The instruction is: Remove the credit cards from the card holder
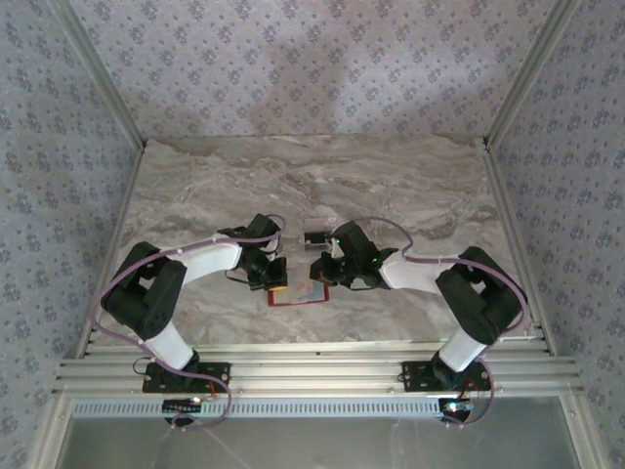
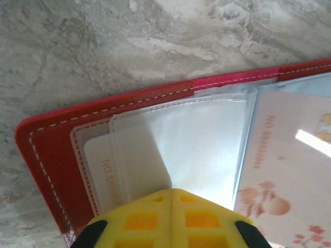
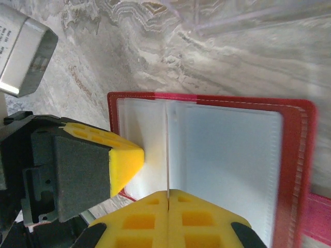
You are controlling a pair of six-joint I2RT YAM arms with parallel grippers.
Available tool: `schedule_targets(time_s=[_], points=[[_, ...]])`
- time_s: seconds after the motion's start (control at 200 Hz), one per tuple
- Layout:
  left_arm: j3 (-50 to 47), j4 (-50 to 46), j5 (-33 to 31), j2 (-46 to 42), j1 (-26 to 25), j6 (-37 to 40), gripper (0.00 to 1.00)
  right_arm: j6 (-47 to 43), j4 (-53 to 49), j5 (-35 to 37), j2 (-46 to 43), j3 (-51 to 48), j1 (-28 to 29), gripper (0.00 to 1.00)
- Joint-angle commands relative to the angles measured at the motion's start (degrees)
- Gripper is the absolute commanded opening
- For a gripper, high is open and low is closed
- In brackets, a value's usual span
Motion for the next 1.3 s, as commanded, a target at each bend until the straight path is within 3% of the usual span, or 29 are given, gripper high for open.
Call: schedule_targets(time_s=[0.0, 0.26, 0.435, 0.615, 0.71, 0.934, 1.294], points=[[1.19, -3.27, -2.65, -1.47, -0.31, -0.10, 0.07, -4.59, -7.81, 2.62, -3.00, 0.93, -0.56, 0.00], [3.60, -4.61, -3.55, -4.43, -0.48, -0.37, 0.08, -15.50, -21.81, 4.15, -5.41, 7.16, -1.85, 0.00], [3.63, -5.86, -5.35, -6.75, -0.46, -0.18, 0.11, -30.17, -31.95, 6.14, -6.79, 12.79, -3.08, 0.00], [2.37, -6.72, -7.94, -8.96, -0.14, -0.33, 0.11, -49.14, -40.72, 7.31, -6.39, 19.84, -3.56, 0.00], [1.45, -6.97, -8.39, -9.91, 0.14, -0.35, 0.15, -65.37, -45.80, 8.66, -5.97, 22.64, -3.75, 0.00], [-2.45, -5.92, -8.72, -12.55, 1.51, -1.29, 0.15, -94.20, -50.98, 15.14, -4.73, 27.88, -3.52, 0.00], [-7.84, -5.73, -8.45, -17.30, 4.19, -2.28, 0.16, -114.07, -57.78, 16.33, 6.95, 43.62, -7.89, 0.00]])
